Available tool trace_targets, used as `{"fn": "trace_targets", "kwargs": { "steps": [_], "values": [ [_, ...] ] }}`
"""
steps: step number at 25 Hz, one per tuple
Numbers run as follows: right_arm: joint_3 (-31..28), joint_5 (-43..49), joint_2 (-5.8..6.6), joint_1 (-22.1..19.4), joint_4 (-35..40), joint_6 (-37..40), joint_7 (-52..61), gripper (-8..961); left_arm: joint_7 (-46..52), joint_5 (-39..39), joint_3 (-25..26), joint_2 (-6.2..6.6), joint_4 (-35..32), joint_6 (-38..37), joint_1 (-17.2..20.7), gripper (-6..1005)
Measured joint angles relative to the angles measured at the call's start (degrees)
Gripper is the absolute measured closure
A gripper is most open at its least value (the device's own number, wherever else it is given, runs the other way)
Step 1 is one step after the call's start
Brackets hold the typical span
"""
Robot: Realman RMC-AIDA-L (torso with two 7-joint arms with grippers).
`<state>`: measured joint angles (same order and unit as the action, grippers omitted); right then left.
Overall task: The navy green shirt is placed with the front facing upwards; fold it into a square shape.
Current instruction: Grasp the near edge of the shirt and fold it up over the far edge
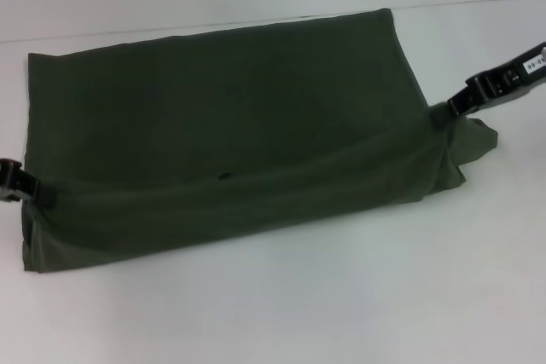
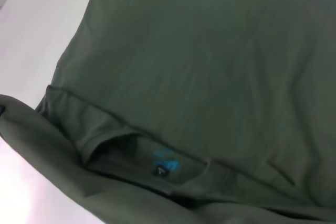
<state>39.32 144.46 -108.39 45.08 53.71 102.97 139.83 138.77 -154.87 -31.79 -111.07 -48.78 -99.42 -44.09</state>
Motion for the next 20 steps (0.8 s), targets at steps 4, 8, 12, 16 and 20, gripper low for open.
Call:
{"fn": "trace_targets", "kwargs": {
  "steps": [4, 8, 12, 16, 20],
  "values": [
    [-0.07, -0.02, -0.23, 0.9, -0.06, -1.89, 0.32, 946, 0.91, 0.26, 0.08, 0.14, -0.03, 2.5, -0.25, 929],
    [-0.12, -0.63, -0.37, 1.68, -0.66, -4.27, 0.56, 946, 1.84, 1.01, 0.08, 0.16, -0.05, 5.28, -0.87, 929],
    [-0.11, -0.88, -0.1, 2.27, -2.35, -7.32, 0.66, 946, 2.27, 2.05, 0.07, 0.06, 0.09, 7.78, -2.03, 928],
    [0.4, -0.84, -0.15, 2.33, -2.76, -10.21, 1.32, 946, 2.77, 2.58, 0.03, -0.57, 0.06, 9.96, -3.23, 928],
    [0.29, -0.75, -0.14, 2.13, -2.82, -12.93, 1.55, 947, 2.89, 3.95, -0.08, -0.85, 0.17, 11.94, -3.86, 928]
  ]
}}
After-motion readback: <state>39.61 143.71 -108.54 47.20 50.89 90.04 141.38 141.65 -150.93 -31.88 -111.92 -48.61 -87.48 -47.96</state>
